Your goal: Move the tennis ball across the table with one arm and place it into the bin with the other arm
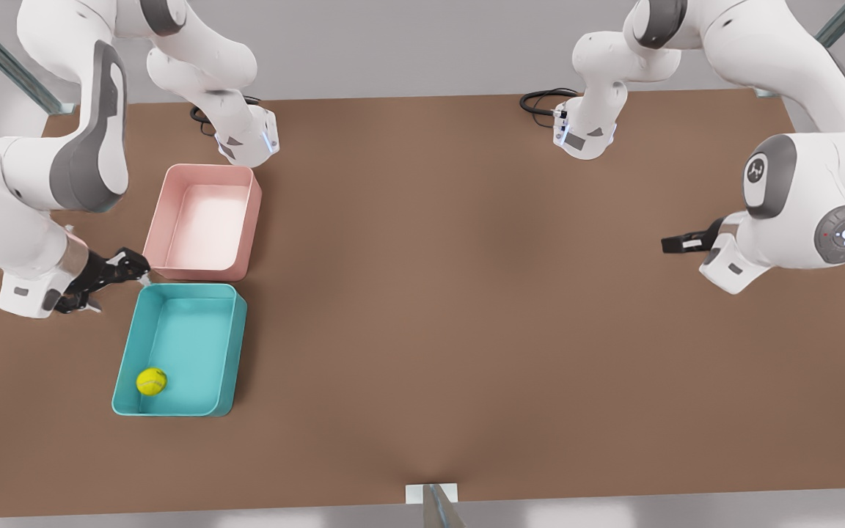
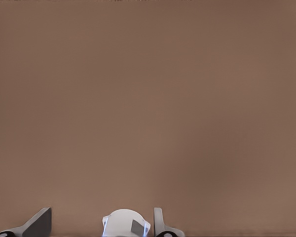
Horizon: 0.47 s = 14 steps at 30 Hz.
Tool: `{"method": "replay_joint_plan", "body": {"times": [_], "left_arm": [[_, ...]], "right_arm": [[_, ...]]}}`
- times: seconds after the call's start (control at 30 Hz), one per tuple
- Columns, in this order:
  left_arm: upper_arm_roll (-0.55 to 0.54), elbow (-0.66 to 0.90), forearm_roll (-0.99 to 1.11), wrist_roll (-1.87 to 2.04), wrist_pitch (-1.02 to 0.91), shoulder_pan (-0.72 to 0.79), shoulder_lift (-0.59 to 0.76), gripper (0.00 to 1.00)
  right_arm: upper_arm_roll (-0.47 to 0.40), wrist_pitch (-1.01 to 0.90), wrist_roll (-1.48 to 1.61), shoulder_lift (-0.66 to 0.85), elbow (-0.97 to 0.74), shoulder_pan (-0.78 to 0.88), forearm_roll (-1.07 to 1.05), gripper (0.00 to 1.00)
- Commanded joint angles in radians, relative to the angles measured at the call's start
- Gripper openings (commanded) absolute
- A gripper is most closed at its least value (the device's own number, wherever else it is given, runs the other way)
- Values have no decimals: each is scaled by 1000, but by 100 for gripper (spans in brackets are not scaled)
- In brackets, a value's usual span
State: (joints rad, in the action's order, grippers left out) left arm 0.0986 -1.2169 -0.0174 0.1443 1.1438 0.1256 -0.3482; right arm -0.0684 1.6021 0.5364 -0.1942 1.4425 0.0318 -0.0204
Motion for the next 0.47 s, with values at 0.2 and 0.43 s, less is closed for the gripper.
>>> {"method": "replay_joint_plan", "body": {"times": [0.2,0.43], "left_arm": [[-22,25,-3,6,-65,2,2,100],[-25,27,-4,8,-91,5,2,100]], "right_arm": [[-2,-245,-563,61,13,-10,4,100],[-1,-146,-507,144,156,-23,7,100]]}}
